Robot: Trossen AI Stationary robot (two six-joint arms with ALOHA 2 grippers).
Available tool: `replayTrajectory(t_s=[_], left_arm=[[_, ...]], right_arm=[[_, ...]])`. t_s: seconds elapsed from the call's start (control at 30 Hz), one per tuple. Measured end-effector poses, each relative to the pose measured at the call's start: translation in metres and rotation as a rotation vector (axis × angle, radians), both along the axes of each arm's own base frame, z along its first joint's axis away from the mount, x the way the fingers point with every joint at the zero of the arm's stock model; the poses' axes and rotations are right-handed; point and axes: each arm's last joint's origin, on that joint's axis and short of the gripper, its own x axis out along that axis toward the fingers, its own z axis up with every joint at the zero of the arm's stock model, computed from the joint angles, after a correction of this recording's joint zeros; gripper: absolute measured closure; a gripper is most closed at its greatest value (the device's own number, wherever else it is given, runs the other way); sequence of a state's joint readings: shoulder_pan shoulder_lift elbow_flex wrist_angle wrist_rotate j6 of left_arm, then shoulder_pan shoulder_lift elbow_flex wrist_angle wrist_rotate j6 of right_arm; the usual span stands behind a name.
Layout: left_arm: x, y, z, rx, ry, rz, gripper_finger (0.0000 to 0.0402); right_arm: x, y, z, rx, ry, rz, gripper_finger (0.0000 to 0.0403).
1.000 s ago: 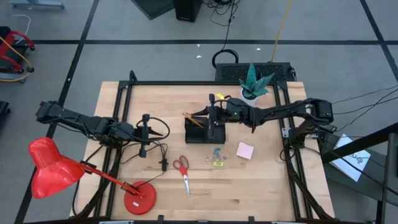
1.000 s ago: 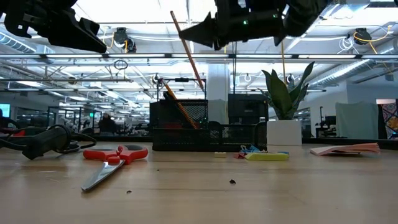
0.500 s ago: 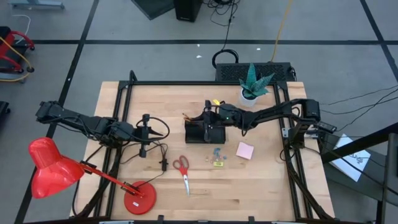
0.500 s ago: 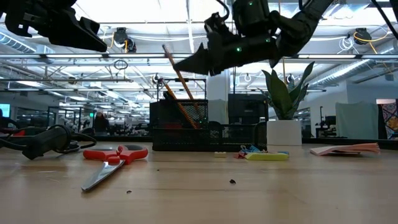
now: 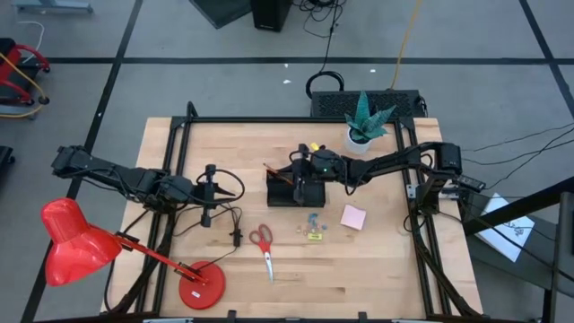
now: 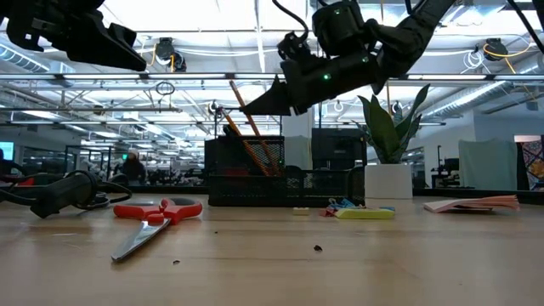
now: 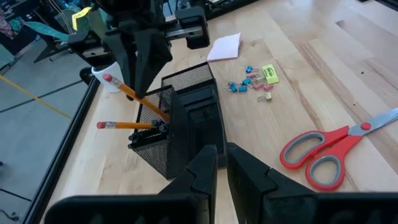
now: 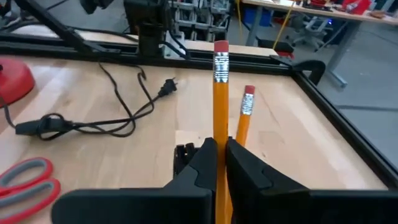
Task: Pick and place office supplies into organizer
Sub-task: Put the orange pencil into the black desk organizer
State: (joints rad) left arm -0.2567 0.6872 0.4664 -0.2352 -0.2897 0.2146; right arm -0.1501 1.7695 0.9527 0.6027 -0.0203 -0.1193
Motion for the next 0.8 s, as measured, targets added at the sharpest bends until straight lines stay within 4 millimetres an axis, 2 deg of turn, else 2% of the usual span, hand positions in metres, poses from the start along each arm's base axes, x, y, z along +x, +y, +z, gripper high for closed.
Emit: replayTrajectory(t_s=[0.17, 0.43, 0.8], left_arm=[[0.0000, 0.0000, 0.0000, -0.004, 0.000, 0.001, 0.0357], [0.0000, 0.0000, 0.0000, -0.006, 0.000, 0.003, 0.0357], [0.0000, 0.0000, 0.0000, -0.003, 0.000, 0.002, 0.0357]], right_arm=[[-0.0002, -0.0019, 0.0004, 0.022, -0.008, -0.079, 0.0390], [0.0019, -0.0027, 0.0091, 0.042, -0.108, -0.099, 0.0390], [0.0009, 0.0005, 0.0028, 0.105, -0.050, -0.104, 0.0390]])
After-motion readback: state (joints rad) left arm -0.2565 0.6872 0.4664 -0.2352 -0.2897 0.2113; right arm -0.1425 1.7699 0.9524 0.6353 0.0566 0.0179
